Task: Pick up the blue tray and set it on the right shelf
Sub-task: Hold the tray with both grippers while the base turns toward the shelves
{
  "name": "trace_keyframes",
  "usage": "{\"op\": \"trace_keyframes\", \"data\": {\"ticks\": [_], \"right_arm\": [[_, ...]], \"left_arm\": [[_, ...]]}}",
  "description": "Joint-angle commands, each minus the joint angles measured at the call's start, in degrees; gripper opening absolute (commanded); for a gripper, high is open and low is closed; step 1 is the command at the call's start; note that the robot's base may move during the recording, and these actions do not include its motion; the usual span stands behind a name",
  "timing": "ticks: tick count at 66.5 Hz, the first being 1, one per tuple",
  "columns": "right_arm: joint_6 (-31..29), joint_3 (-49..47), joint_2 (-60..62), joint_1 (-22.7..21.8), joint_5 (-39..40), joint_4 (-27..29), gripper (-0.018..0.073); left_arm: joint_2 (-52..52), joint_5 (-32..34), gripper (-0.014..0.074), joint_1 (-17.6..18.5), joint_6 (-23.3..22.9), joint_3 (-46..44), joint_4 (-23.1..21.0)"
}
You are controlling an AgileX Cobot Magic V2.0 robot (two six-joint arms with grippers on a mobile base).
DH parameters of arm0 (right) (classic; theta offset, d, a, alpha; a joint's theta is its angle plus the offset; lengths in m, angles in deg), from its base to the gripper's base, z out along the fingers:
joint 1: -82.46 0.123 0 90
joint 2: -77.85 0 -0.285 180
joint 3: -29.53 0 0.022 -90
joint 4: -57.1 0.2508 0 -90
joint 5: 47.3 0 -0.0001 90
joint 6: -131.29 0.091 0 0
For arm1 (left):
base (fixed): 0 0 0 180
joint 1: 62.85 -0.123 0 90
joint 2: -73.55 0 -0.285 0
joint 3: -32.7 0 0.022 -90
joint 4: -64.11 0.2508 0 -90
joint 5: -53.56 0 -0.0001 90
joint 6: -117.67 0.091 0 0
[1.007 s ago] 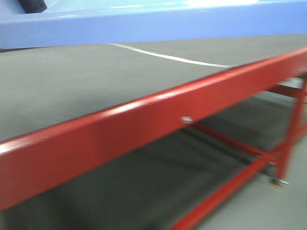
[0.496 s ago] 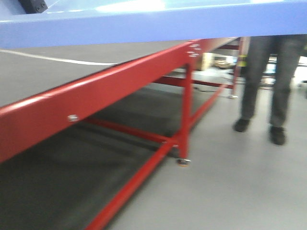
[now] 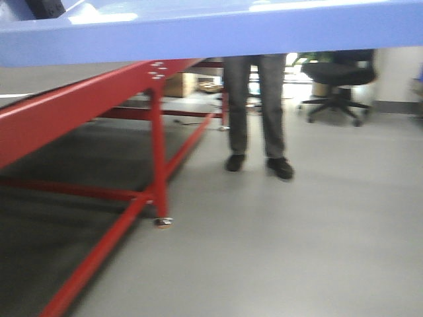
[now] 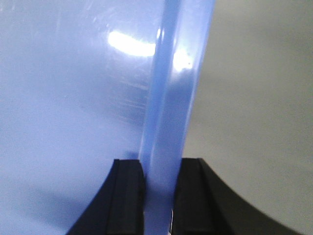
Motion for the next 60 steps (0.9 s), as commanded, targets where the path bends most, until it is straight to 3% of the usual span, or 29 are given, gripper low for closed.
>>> {"op": "trace_keyframes", "data": {"ticks": [1,60], "right_arm": [[-1.2,-1.8,1.8,0.0,5.1,-1.0,0.0056],[-1.2,-1.8,1.8,0.0,5.1,-1.0,0.0056]], "left_arm": [[-1.7,-6.0,-0.0048,0.9,3.1,-1.0,0.4],[-1.7,-6.0,-0.0048,0.9,3.1,-1.0,0.4]]}}
